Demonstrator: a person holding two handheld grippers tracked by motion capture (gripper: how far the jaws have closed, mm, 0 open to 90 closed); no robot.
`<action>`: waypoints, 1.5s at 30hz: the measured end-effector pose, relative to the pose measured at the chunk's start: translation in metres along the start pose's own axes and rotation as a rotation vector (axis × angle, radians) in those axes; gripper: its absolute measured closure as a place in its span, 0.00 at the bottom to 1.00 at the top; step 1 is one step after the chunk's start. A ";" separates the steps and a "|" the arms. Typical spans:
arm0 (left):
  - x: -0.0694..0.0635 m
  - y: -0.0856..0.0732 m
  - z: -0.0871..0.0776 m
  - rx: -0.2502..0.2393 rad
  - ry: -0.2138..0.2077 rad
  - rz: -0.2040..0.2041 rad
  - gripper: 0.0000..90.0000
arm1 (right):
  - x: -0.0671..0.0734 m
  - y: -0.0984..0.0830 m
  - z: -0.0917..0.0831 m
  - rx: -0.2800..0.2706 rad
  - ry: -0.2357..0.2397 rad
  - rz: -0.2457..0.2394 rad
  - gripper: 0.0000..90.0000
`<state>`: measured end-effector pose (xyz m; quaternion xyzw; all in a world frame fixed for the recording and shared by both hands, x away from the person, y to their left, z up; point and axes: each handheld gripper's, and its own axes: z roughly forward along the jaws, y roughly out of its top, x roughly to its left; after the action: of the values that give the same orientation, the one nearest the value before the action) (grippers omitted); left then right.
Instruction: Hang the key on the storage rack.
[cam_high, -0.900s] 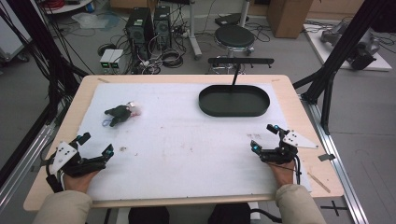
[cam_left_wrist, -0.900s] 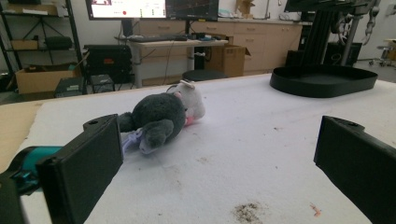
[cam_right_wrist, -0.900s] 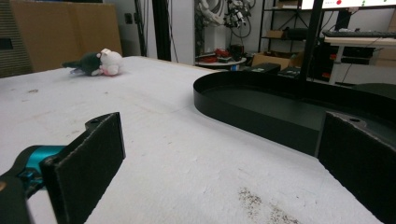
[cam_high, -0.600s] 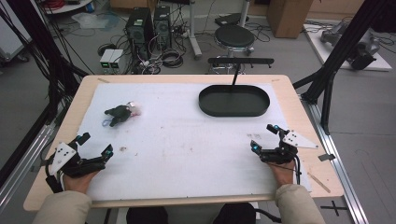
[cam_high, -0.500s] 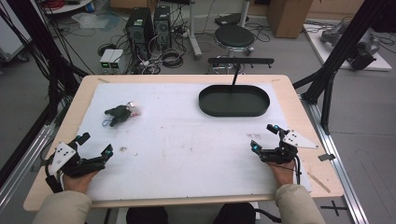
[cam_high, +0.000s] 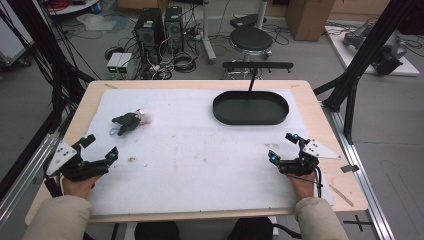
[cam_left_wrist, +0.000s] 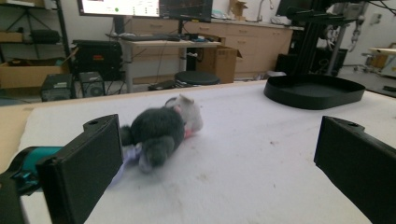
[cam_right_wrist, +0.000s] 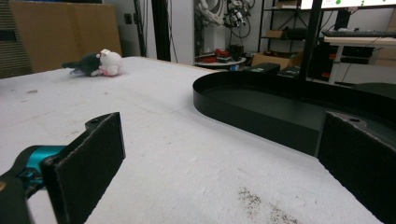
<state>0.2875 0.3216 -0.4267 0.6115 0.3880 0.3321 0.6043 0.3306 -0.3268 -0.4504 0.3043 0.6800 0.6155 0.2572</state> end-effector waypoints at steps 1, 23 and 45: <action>0.006 0.014 0.007 0.015 -0.020 0.011 0.02 | 0.000 0.000 0.000 0.001 0.001 0.005 0.01; 0.040 0.121 0.103 0.357 -0.247 0.232 0.02 | 0.002 0.000 0.000 0.007 -0.004 0.004 0.01; 0.055 0.115 0.183 0.821 -0.287 0.336 0.02 | 0.003 0.000 -0.001 0.000 -0.016 -0.003 0.01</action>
<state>0.4827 0.2856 -0.3242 0.8943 0.2954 0.1563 0.2975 0.3281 -0.3252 -0.4507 0.3079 0.6785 0.6127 0.2636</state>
